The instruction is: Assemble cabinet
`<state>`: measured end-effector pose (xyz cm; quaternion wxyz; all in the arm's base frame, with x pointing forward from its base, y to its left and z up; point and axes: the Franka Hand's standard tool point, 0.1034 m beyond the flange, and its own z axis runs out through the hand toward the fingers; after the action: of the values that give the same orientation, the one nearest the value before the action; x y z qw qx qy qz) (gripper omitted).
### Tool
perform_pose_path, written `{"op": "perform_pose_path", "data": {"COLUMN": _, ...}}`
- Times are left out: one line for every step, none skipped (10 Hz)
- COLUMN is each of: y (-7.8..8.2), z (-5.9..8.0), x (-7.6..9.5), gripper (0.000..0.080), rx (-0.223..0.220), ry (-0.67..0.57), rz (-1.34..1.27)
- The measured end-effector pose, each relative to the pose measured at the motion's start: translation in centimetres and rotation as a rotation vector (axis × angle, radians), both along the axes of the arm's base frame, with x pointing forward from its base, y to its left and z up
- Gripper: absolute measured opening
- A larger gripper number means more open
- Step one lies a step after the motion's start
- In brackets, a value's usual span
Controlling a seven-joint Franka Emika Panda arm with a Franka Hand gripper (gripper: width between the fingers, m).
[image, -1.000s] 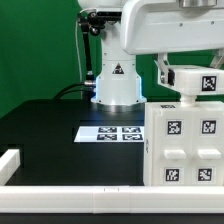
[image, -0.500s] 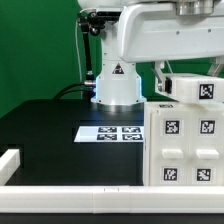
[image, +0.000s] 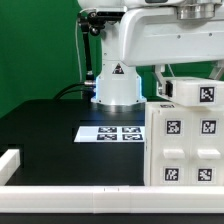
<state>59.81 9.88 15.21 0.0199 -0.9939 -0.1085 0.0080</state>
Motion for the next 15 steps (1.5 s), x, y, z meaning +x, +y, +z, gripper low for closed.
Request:
{"op": "perform_pose_path", "data": {"y": 0.00, "z": 0.00, "x": 0.00, "gripper": 0.0638, "rx": 0.000, "ry": 0.000, "rz": 0.000}}
{"op": "perform_pose_path", "data": {"y": 0.00, "z": 0.00, "x": 0.00, "gripper": 0.0646, "rx": 0.000, "ry": 0.000, "rz": 0.000}}
{"op": "perform_pose_path", "data": {"y": 0.00, "z": 0.00, "x": 0.00, "gripper": 0.0646, "rx": 0.000, "ry": 0.000, "rz": 0.000}}
{"op": "perform_pose_path", "data": {"y": 0.00, "z": -0.01, "x": 0.00, "gripper": 0.0649, "rx": 0.000, "ry": 0.000, "rz": 0.000}}
{"op": "perform_pose_path", "data": {"y": 0.00, "z": -0.01, "x": 0.00, "gripper": 0.0649, "rx": 0.000, "ry": 0.000, "rz": 0.000}}
{"op": "perform_pose_path", "data": {"y": 0.00, "z": -0.01, "x": 0.00, "gripper": 0.0649, "rx": 0.000, "ry": 0.000, "rz": 0.000}}
{"op": "perform_pose_path", "data": {"y": 0.00, "z": -0.01, "x": 0.00, "gripper": 0.0649, "rx": 0.000, "ry": 0.000, "rz": 0.000}}
{"op": "perform_pose_path", "data": {"y": 0.01, "z": -0.02, "x": -0.04, "gripper": 0.0649, "rx": 0.004, "ry": 0.003, "rz": -0.006}}
{"op": "perform_pose_path", "data": {"y": 0.06, "z": -0.04, "x": -0.14, "gripper": 0.0649, "rx": 0.025, "ry": 0.012, "rz": -0.036}}
{"op": "perform_pose_path", "data": {"y": 0.17, "z": 0.03, "x": 0.01, "gripper": 0.0649, "rx": 0.029, "ry": 0.005, "rz": -0.041}}
{"op": "perform_pose_path", "data": {"y": 0.21, "z": 0.05, "x": 0.06, "gripper": 0.0649, "rx": 0.029, "ry": 0.002, "rz": -0.040}}
{"op": "perform_pose_path", "data": {"y": 0.17, "z": 0.04, "x": 0.06, "gripper": 0.0649, "rx": 0.028, "ry": 0.002, "rz": -0.040}}
{"op": "perform_pose_path", "data": {"y": 0.14, "z": 0.04, "x": 0.07, "gripper": 0.0541, "rx": 0.028, "ry": 0.002, "rz": -0.040}}
{"op": "perform_pose_path", "data": {"y": 0.14, "z": 0.04, "x": 0.07, "gripper": 0.0542, "rx": 0.028, "ry": 0.002, "rz": -0.040}}
{"op": "perform_pose_path", "data": {"y": 0.14, "z": 0.04, "x": 0.07, "gripper": 0.0542, "rx": 0.028, "ry": 0.002, "rz": -0.040}}
